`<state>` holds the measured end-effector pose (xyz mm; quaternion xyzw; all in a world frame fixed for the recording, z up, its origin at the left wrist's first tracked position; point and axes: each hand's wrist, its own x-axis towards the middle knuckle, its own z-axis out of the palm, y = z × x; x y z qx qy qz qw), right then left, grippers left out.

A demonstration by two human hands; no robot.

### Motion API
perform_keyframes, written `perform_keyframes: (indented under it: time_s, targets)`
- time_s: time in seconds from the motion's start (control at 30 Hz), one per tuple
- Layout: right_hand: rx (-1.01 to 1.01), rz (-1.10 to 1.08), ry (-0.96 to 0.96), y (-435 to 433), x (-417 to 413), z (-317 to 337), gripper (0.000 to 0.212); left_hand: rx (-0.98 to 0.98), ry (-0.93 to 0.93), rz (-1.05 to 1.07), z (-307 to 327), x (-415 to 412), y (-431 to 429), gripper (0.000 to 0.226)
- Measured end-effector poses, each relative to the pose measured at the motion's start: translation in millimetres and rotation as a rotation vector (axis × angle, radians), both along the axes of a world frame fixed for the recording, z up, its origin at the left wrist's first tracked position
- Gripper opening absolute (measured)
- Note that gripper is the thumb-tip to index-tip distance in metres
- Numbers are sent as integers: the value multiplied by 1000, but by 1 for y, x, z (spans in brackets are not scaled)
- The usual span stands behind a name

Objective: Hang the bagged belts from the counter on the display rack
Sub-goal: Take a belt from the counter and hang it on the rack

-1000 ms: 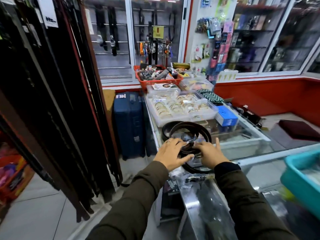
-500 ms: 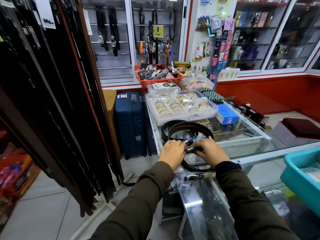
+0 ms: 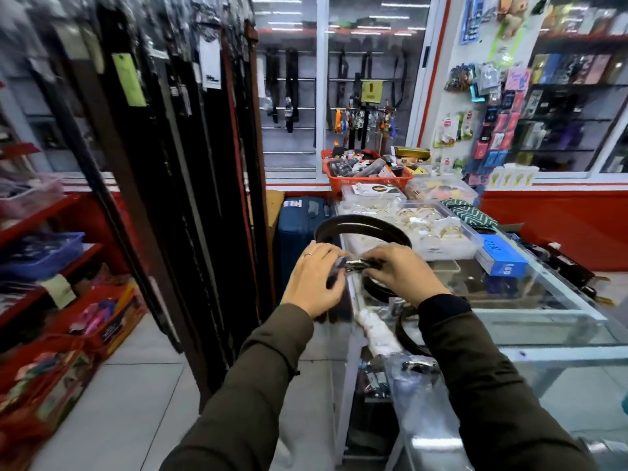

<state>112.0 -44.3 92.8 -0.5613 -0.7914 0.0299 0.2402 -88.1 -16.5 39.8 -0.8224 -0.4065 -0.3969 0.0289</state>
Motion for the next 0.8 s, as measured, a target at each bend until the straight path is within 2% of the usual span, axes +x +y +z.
perform_keyframes:
  time_s: [0.13,0.3,0.37,0.5,0.67,0.8]
  targets:
    - [-2,165,132,12,-46,8,27,-39,-223,66,15,-44,-16,31]
    - [-52,246,354,27,-102,16,35,-44,-630,154,32,-83,-29,33]
    - [-69,253,445,28,-122,19,38,-59,-826,170,39,-93,-32,27]
    - [-86,297,602,24,-154,26,34,-311,-1143,115,48,-110,-38,11]
    - [-147,400,686,24,-177,29,18,-399,-1165,68,53,-139,-44,19]
    - [-65,427,655,25,-194,32,34,-348,-1131,68,64,-156,-47,10]
